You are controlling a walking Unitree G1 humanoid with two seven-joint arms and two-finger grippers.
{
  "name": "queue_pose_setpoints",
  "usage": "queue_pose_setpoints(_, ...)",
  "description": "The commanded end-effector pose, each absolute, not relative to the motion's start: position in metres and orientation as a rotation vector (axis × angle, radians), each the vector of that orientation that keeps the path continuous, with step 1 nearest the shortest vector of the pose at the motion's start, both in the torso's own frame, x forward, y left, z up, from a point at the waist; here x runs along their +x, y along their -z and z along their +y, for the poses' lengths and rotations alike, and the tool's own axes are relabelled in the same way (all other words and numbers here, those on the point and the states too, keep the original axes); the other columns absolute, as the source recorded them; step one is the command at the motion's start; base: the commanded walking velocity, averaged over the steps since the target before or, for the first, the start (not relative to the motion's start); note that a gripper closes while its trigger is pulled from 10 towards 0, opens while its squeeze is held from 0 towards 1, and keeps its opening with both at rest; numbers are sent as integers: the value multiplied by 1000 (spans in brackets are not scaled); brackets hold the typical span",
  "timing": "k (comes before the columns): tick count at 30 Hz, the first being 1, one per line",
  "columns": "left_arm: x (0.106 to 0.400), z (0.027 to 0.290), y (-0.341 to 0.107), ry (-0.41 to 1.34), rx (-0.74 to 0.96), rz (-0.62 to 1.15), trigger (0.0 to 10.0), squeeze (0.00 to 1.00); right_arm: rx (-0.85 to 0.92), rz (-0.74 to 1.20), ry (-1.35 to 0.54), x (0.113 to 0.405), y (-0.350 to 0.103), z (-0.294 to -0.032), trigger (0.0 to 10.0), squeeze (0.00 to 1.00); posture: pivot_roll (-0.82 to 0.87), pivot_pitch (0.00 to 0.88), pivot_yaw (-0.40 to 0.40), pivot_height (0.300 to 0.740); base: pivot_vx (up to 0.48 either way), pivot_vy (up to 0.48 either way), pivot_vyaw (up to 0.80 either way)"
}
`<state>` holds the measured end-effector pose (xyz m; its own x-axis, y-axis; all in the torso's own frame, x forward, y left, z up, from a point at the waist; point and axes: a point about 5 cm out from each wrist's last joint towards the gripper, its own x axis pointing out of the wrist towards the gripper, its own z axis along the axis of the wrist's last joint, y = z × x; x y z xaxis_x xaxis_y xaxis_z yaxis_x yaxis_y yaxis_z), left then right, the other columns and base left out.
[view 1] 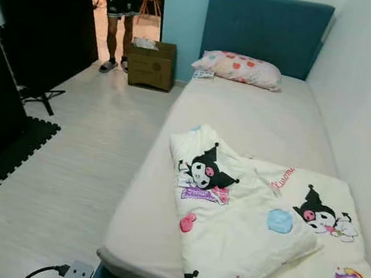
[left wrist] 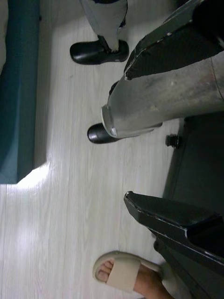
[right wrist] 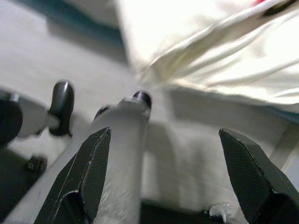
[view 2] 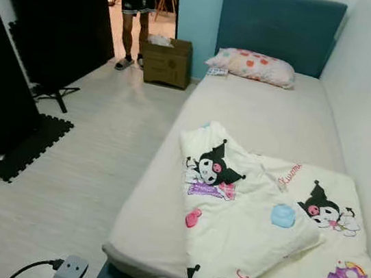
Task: Clean up the room
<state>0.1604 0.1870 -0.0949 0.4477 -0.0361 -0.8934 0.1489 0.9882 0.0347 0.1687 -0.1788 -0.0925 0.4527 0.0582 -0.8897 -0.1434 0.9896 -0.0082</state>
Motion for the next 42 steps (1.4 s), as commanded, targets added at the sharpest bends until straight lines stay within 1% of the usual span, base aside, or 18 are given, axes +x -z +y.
queue_pose_setpoints(1,160,187,95,108,92,1093,10000,0,-30,998,-62,196,79,-182,10000,0,11,0,-23,740,0,0,0)
queue_pose_setpoints(4,167,182,92,114,53,1052,10000,0,37,847,47,235,54,-195,10000,0,9,0,-24,730,0,0,0)
queue_pose_setpoints(5,167,182,92,114,53,1052,10000,0,37,847,47,235,54,-195,10000,0,9,0,-24,730,0,0,0)
queue_pose_setpoints(8,183,175,85,145,34,982,10000,0,99,719,169,263,29,-218,10000,0,15,0,-31,715,0,0,0)
queue_pose_setpoints(9,183,175,85,145,34,982,10000,0,99,719,169,263,29,-218,10000,0,15,0,-31,715,0,0,0)
queue_pose_setpoints(11,193,171,80,173,38,941,10000,0,124,671,225,271,19,-231,10000,0,27,0,-40,705,0,0,0)
queue_pose_setpoints(15,204,167,74,197,47,897,10000,0,157,631,277,276,10,-243,10000,0,31,0,-43,690,0,0,0)
queue_pose_setpoints(18,210,167,70,192,35,867,10000,0,185,601,292,279,6,-247,10000,0,40,0,-43,675,0,0,0)
queue_pose_setpoints(27,224,175,61,155,16,801,10000,0,267,545,315,285,-1,-250,10000,0,49,0,-43,640,0,0,0)
queue_pose_setpoints(30,224,176,60,153,20,800,10000,0,274,538,312,286,-2,-250,10000,0,50,0,-42,630,0,0,0)
queue_pose_setpoints(37,215,178,66,145,31,832,10000,0,295,535,271,287,1,-236,10000,0,50,0,-33,595,0,0,0)
queue_pose_setpoints(42,207,179,70,146,37,856,10000,0,308,532,250,287,3,-230,10000,0,50,0,-32,590,0,0,0)
